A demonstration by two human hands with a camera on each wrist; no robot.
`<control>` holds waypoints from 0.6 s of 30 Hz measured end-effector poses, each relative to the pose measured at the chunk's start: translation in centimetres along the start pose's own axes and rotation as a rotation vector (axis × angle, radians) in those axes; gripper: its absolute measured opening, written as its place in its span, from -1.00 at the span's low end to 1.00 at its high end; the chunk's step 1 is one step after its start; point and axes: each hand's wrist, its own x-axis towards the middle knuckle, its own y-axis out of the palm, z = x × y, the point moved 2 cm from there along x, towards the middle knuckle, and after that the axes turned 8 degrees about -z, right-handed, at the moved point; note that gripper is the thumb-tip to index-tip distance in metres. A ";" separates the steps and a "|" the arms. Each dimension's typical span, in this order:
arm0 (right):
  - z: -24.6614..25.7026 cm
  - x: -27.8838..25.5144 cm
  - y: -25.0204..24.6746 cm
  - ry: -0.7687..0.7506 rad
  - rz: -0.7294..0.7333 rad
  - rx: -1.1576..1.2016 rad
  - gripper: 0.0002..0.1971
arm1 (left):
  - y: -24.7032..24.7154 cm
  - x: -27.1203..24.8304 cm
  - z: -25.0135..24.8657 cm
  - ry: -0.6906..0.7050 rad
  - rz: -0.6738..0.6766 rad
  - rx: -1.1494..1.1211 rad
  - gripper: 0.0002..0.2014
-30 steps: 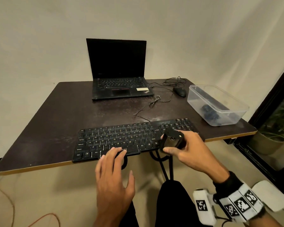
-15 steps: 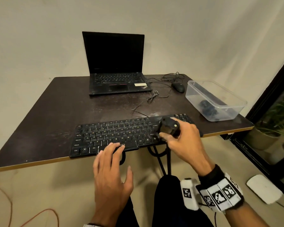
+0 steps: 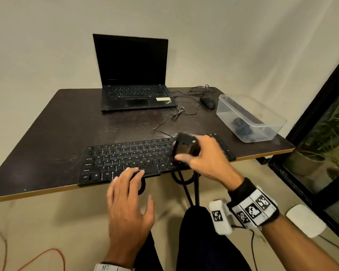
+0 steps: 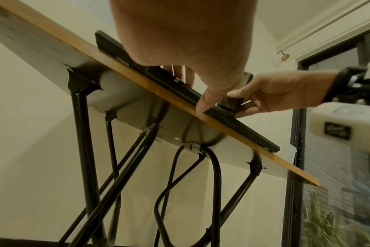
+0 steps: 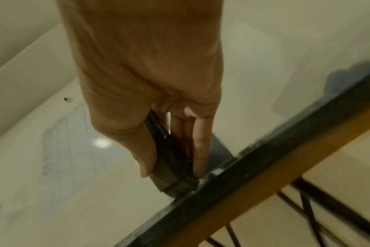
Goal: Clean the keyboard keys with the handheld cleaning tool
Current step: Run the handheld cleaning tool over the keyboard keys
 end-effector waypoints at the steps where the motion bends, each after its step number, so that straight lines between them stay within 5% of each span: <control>1: 0.5 -0.4 0.5 -0.037 0.057 0.002 -0.73 | 0.0 0.0 0.0 -0.001 0.000 0.001 -0.37; 4: 0.2 -0.4 0.4 -0.030 0.081 0.010 -0.70 | 0.1 0.0 0.1 -0.005 0.007 0.007 -0.37; 11: -4.8 -1.5 -4.7 0.156 -0.189 -0.086 -0.69 | -0.1 0.0 -0.1 -0.009 0.001 0.005 -0.38; 18: -5.3 -2.9 -4.2 0.149 -0.130 0.072 -0.76 | 0.0 0.0 -0.3 -0.016 0.007 0.029 -0.38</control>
